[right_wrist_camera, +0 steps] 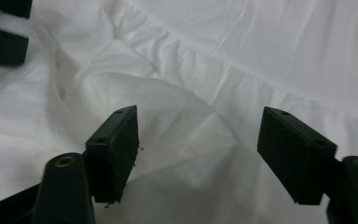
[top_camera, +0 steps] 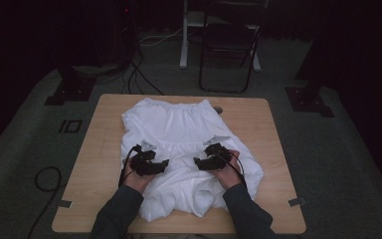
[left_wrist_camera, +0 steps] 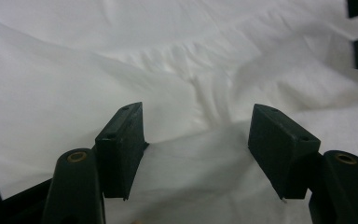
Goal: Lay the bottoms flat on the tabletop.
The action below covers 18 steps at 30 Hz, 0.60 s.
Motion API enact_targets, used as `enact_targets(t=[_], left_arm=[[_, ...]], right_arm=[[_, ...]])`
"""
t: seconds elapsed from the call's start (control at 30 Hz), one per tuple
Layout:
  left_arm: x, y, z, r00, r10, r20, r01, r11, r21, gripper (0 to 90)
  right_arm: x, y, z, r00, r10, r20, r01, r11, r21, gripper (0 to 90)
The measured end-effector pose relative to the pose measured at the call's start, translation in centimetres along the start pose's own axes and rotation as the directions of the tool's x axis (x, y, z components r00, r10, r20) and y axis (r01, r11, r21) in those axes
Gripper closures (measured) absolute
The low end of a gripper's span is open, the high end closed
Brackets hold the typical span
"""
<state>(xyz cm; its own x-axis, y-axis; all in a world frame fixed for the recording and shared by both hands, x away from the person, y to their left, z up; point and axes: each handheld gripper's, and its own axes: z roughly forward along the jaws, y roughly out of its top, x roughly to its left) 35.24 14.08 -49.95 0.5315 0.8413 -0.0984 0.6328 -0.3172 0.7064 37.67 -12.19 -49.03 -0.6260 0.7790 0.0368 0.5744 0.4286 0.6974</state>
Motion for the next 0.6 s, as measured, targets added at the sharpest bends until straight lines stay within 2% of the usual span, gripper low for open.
enact_targets(t=[0.07, 0.13, 0.23, 0.33, 0.47, 0.53, 0.57, 0.6], left_arm=[[-0.2, -0.2, 0.3, 1.0, 0.002, 0.008, -0.002, 0.9999, 0.017, 36.6], [-0.7, -0.9, 0.8, 0.9997, 0.013, 0.02, -0.014, 0.9983, 0.056, 38.6], [-1.3, -1.7, 1.2, 0.9993, 0.017, 0.033, -0.02, 0.9949, 0.099, 46.9], [-1.7, -2.3, 1.0, 0.9992, 0.028, 0.027, -0.031, 0.9927, 0.117, 59.2], [-2.3, -3.1, 0.1, 0.9981, 0.059, 0.02, -0.06, 0.9921, 0.11, 77.5], [-2.4, -3.5, -0.5, 0.9982, 0.058, 0.015, -0.06, 0.9939, 0.093, 82.6], [-2.4, -3.5, -0.5, 0.9982, 0.058, 0.015, -0.06, 0.9939, 0.093, 83.5], [-2.6, -4.1, -1.2, 0.998, 0.062, 0.002, -0.062, 0.9953, 0.073, 84.1]], right_arm=[[0.0, -0.1, 1.0, 0.9997, 0.007, -0.021, -0.006, 0.999, 0.044, 26.0], [0.2, -0.5, 1.7, 0.9991, 0.013, -0.04, -0.01, 0.997, 0.071, 25.4], [0.7, -1.3, 2.1, 0.998, 0.001, -0.063, 0.006, 0.995, 0.103, 27.9], [1.3, -2.1, 2.1, 0.9966, -0.03, -0.077, 0.04, 0.99, 0.137, 39.1], [2.0, -2.7, 1.5, 0.9959, -0.065, -0.062, 0.074, 0.985, 0.157, 64.7], [2.0, -3.1, 1.0, 0.9969, -0.071, -0.033, 0.075, 0.985, 0.155, 74.6], [1.9, -3.3, 0.7, 0.9979, -0.06, -0.024, 0.063, 0.987, 0.15, 77.2], [1.8, -3.6, 0.4, 0.9985, -0.053, -0.013, 0.054, 0.988, 0.147, 79.4]])
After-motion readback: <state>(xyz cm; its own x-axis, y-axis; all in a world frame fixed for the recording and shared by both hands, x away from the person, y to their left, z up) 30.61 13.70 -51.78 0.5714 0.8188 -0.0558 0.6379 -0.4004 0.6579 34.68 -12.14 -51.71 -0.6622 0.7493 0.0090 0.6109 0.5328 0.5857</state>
